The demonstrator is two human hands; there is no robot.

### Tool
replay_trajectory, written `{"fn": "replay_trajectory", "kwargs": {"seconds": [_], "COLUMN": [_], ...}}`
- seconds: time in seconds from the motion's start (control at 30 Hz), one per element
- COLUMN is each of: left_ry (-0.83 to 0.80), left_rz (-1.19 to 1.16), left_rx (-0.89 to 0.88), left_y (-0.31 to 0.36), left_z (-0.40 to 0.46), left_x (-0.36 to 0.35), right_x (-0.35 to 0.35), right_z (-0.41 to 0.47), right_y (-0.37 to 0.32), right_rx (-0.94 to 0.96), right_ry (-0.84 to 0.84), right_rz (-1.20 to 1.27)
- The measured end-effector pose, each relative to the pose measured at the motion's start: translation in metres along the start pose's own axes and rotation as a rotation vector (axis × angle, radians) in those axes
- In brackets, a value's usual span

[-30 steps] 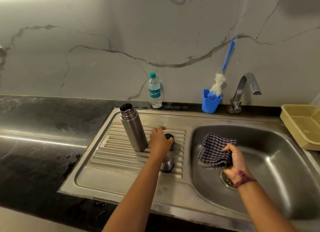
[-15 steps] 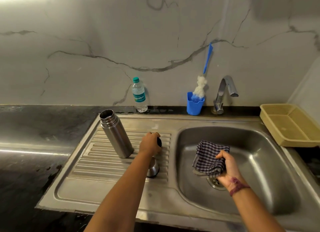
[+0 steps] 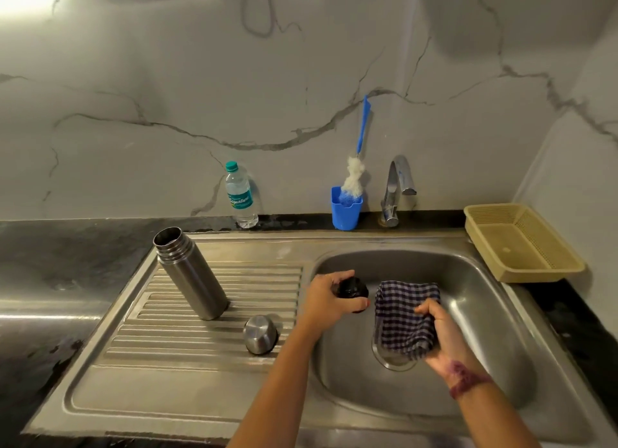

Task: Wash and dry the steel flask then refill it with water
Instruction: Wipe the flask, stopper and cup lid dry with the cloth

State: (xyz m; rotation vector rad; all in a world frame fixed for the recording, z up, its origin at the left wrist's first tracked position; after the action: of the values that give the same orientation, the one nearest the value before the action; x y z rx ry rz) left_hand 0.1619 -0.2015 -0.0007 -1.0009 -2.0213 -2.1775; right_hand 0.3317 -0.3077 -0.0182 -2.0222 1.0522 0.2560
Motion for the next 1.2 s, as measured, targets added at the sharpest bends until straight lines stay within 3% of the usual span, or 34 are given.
{"fn": "replay_trajectory", "kwargs": {"seconds": [0.1, 0.23, 0.37, 0.6, 0.77, 0.93, 1.1, 1.2], "left_ry": [0.042, 0.058, 0.054, 0.025, 0.003, -0.001, 0.013, 0.026], "left_rz": [-0.353, -0.626, -0.746, -0.907, -0.891, -0.878, -0.884, -0.887], "left_rx": [0.098, 0.131, 0.094, 0.035, 0.016, 0.001, 0.023, 0.022], "left_y": [0.0, 0.011, 0.031, 0.066, 0.077, 0.088, 0.089, 0.09], "left_z": [-0.01, -0.021, -0.024, -0.021, -0.022, -0.016, -0.015, -0.01], "left_x": [-0.017, -0.041, -0.07, -0.093, -0.114, -0.12, -0.126, -0.129], "right_x": [0.008, 0.004, -0.009, -0.003, 0.018, 0.011, 0.022, 0.016], "right_z": [-0.011, -0.026, -0.036, -0.054, -0.046, -0.058, -0.045, -0.05], "right_y": [-0.009, -0.019, -0.023, -0.042, -0.063, -0.068, -0.079, -0.077], "right_rx": [0.049, 0.173, 0.397, 0.96, 0.78, 0.971, 0.822, 0.933], "right_ry": [-0.015, -0.044, -0.001, -0.169, -0.136, -0.114, -0.106, -0.102], "right_rz": [-0.044, -0.134, -0.442, -0.896, -0.566, -0.829, -0.62, -0.84]}}
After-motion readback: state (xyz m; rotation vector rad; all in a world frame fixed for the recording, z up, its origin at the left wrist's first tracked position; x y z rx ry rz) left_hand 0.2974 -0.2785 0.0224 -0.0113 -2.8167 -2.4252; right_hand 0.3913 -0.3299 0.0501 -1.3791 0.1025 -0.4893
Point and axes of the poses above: each hand's wrist, its own z-axis towards the middle knuckle, its own x-axis out of the back of the hand, y = z × x, the point moved 4 cm from there along z, towards the middle knuckle, and after that the axes turned 6 degrees about -x, right-handed, at the moved point
